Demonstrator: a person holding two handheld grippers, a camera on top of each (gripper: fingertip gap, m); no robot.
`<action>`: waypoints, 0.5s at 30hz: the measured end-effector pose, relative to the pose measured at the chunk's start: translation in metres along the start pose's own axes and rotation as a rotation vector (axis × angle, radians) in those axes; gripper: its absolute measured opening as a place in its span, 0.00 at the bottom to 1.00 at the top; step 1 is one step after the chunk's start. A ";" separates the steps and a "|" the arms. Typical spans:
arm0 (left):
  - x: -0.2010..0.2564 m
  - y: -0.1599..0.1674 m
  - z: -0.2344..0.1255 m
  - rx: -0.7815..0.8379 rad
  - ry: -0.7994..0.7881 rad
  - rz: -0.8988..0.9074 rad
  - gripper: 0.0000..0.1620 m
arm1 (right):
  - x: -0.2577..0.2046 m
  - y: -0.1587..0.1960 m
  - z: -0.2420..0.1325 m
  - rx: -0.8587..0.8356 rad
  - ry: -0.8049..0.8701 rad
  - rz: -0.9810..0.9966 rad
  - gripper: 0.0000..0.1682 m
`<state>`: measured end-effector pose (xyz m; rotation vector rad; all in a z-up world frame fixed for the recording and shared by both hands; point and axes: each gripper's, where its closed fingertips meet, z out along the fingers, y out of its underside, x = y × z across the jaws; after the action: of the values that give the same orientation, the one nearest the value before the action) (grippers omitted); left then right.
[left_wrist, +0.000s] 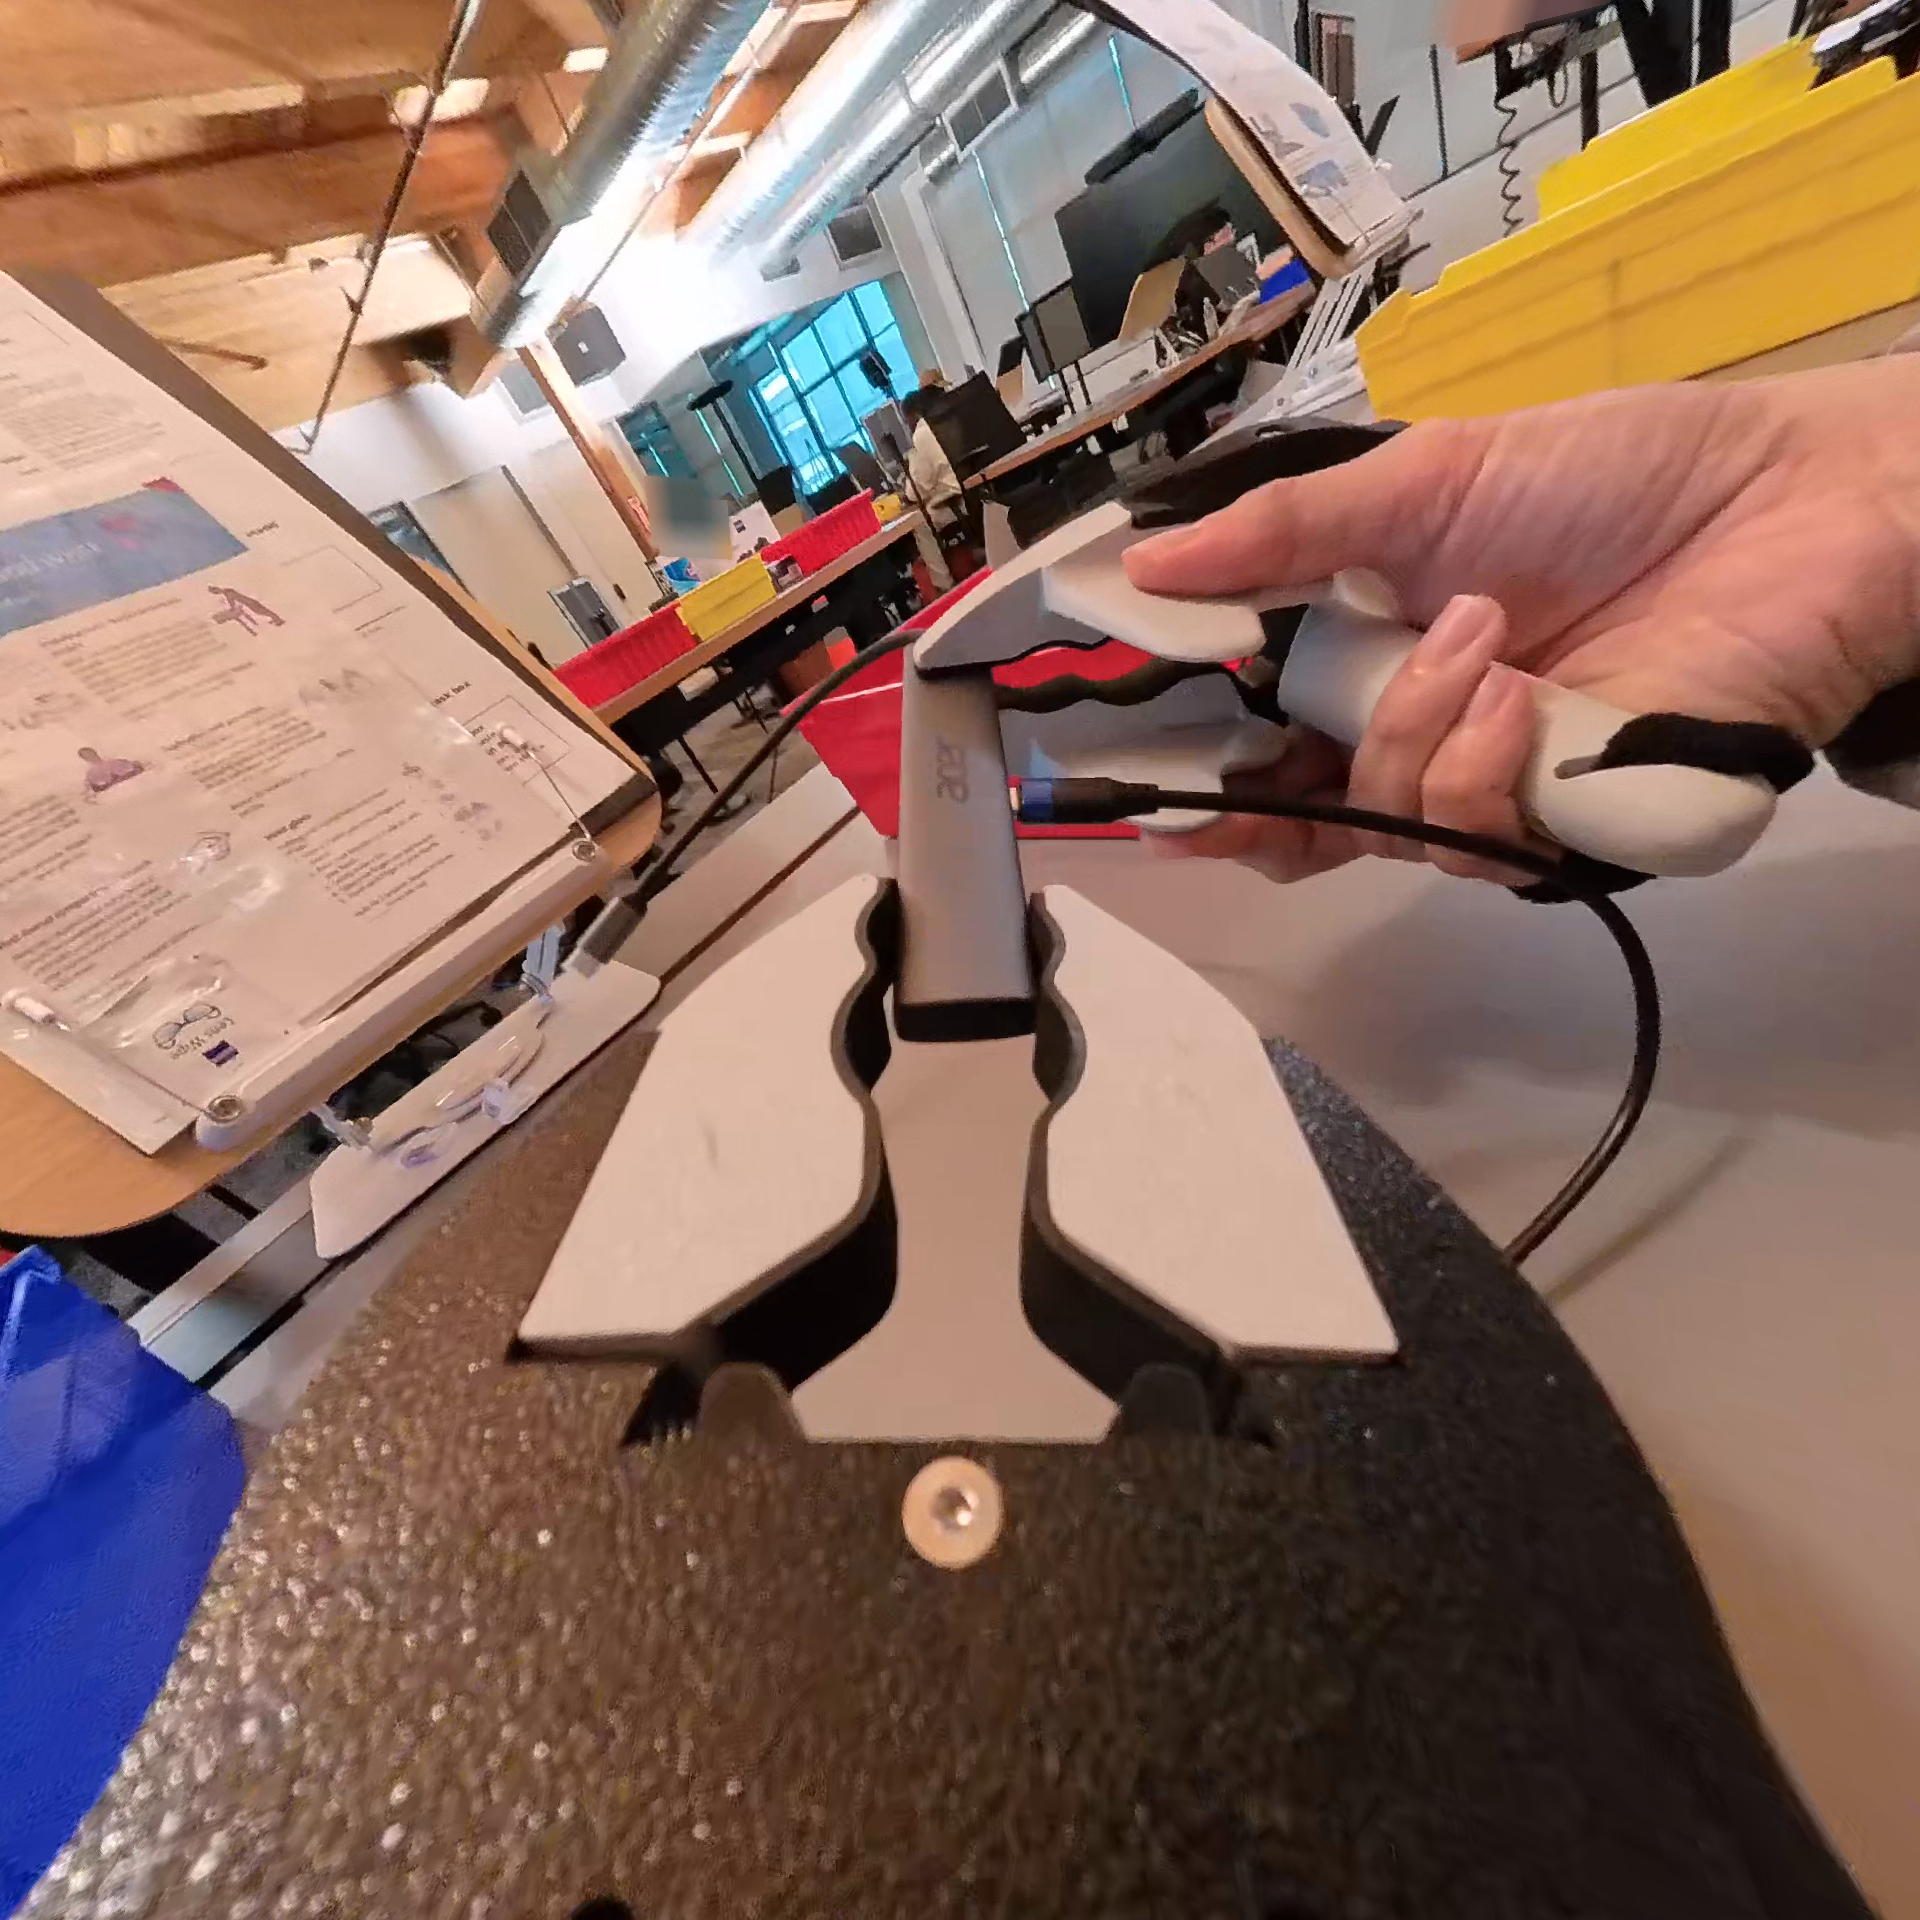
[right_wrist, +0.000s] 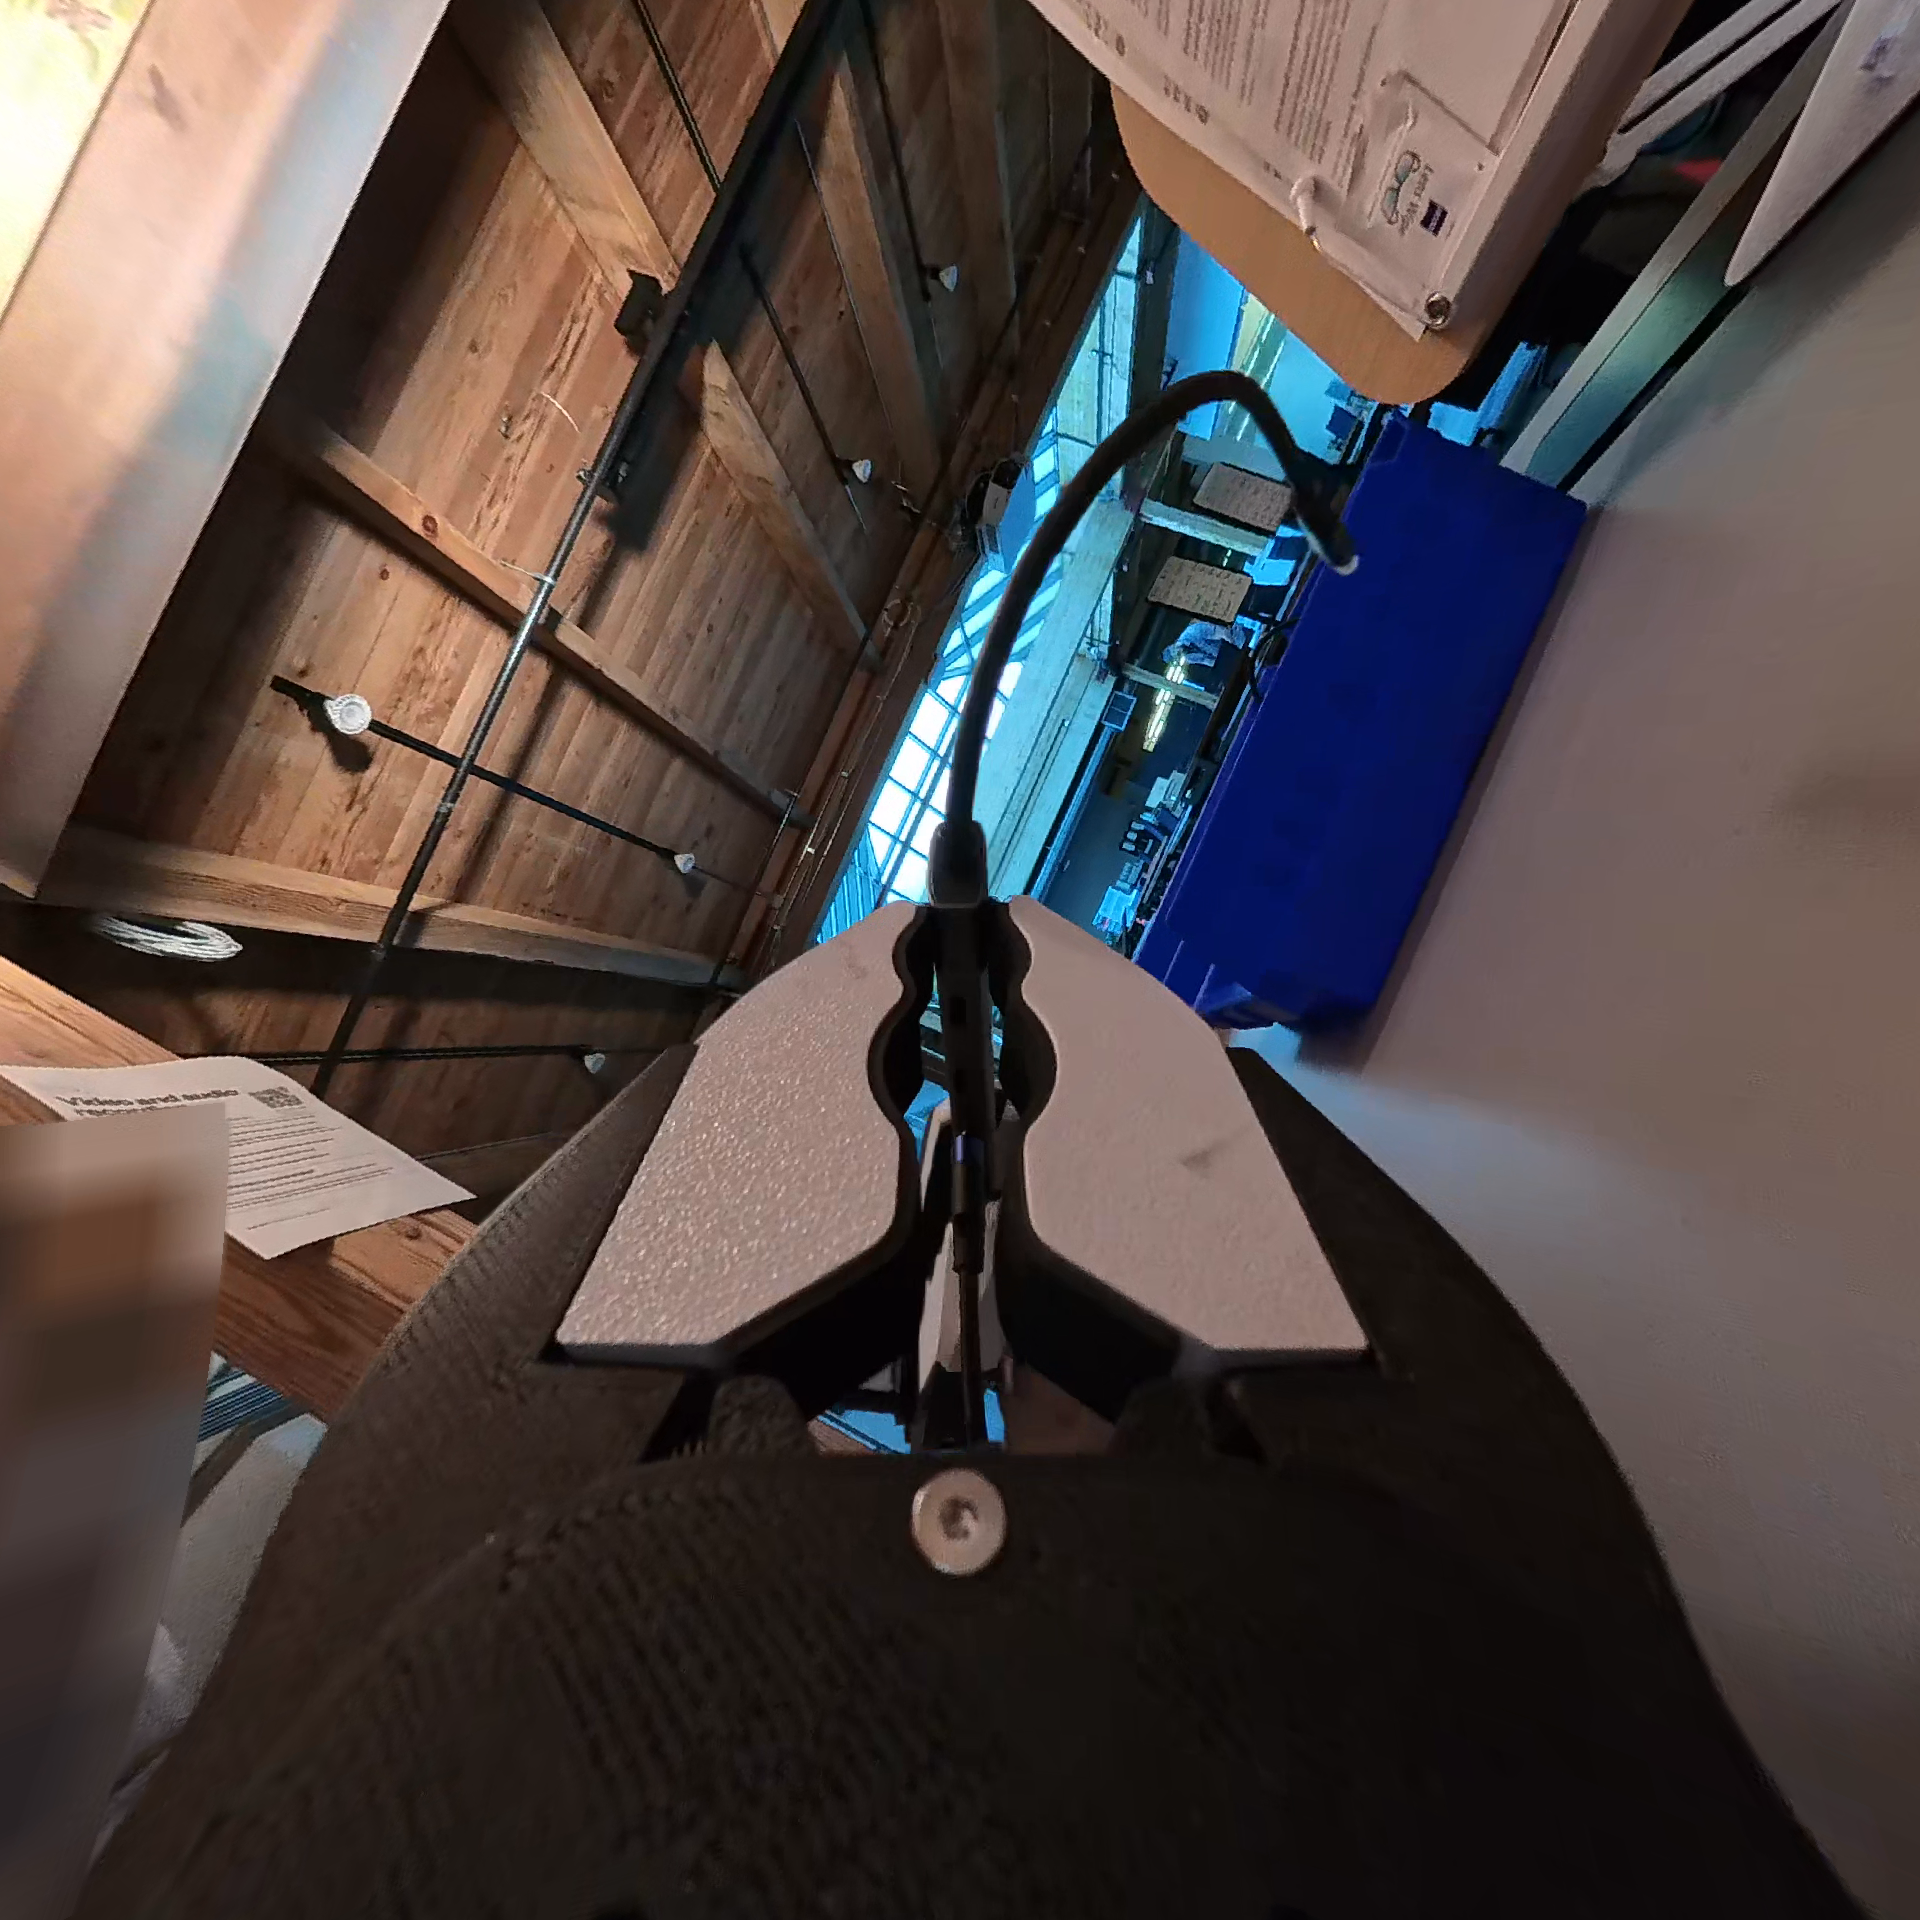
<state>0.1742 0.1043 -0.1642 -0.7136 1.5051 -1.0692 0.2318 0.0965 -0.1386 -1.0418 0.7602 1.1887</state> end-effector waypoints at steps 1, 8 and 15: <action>0.000 -0.001 0.000 0.007 -0.002 -0.003 0.15 | 0.000 0.000 0.000 0.005 -0.001 0.006 0.06; 0.001 0.000 0.000 0.001 0.009 0.013 0.14 | 0.005 0.000 -0.001 0.017 -0.013 0.041 0.06; 0.001 -0.003 -0.003 0.056 0.029 0.010 0.14 | 0.004 0.003 -0.003 0.015 -0.027 0.057 0.06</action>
<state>0.1709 0.1025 -0.1617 -0.6534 1.4967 -1.1139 0.2295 0.0957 -0.1439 -0.9956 0.7816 1.2417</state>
